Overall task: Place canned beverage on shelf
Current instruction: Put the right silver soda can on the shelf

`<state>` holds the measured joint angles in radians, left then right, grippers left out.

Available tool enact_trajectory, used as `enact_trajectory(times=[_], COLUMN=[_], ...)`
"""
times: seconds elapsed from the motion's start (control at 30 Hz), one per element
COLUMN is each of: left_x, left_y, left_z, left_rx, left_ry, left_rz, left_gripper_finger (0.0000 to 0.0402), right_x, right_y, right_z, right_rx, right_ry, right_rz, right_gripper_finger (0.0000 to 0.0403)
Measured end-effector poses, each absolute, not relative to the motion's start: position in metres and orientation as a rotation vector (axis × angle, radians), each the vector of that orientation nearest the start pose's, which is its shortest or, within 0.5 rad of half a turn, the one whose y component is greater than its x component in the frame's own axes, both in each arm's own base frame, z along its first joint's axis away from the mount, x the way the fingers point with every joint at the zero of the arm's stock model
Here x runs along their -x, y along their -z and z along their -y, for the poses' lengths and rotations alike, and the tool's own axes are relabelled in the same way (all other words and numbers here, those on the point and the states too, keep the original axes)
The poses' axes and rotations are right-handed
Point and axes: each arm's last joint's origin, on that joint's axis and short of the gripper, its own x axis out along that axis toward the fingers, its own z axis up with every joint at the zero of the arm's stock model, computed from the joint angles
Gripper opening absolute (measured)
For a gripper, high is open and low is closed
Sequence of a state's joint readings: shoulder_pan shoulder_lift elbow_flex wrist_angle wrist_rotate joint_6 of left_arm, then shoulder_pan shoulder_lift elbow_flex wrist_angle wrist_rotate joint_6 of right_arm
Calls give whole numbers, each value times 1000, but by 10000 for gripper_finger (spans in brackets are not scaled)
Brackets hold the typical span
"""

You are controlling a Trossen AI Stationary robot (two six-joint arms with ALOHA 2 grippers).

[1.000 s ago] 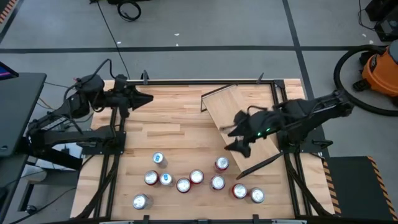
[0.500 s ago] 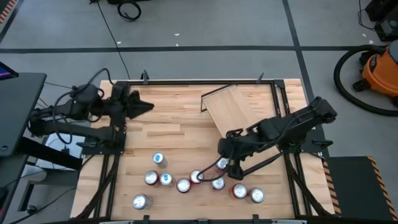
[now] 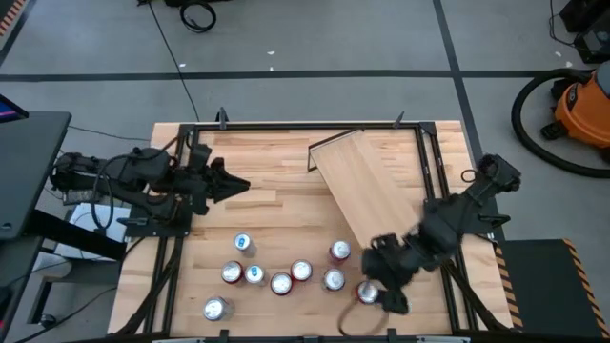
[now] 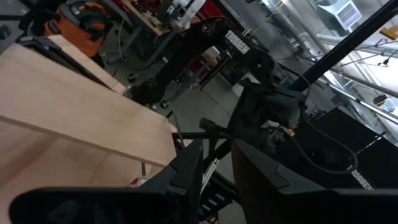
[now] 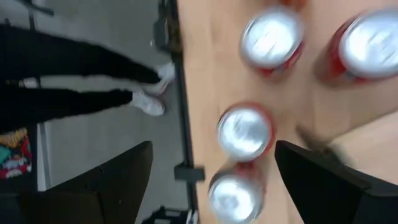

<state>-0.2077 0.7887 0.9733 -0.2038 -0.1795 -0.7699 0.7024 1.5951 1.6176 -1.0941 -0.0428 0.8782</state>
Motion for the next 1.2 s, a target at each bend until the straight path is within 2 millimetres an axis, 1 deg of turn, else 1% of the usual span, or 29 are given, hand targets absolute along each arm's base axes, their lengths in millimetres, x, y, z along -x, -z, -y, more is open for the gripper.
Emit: enact_trajectory(times=[0.1, 0.23, 0.4, 0.53, 0.67, 0.87, 1.07, 1.2], left_x=[-158, -159, -159, -159, -160, -160, -160, -160], left_y=[-393, -392, -392, -392, -392, -392, -391, -391], left_z=[28, 27, 25, 22, 21, 21, 21, 21], left_rx=[775, 760, 741, 742, 751, 744, 741, 738], left_ry=[16, 6, -15, -35, -43, -43, -45, -45], left_rz=[-31, -30, -23, -18, -14, -16, -21, -21], left_gripper_finger=[94, 94, 94, 94, 94, 94, 94, 94], right_x=[-226, -205, -182, -174, -174, -175, -191, -201], right_y=[-345, -337, -313, -293, -286, -278, -276, -263], right_z=[-222, -238, -250, -251, -250, -247, -238, -240], right_rx=[-415, -434, -448, -449, -467, -432, -509, -549], right_ry=[-157, -96, 10, 82, 109, 140, 165, 212], right_rz=[-1253, -1293, -1370, -1402, -1420, -1396, -1449, -1510], right_gripper_finger=[348, 348, 348, 348, 356, 395, 395, 396])
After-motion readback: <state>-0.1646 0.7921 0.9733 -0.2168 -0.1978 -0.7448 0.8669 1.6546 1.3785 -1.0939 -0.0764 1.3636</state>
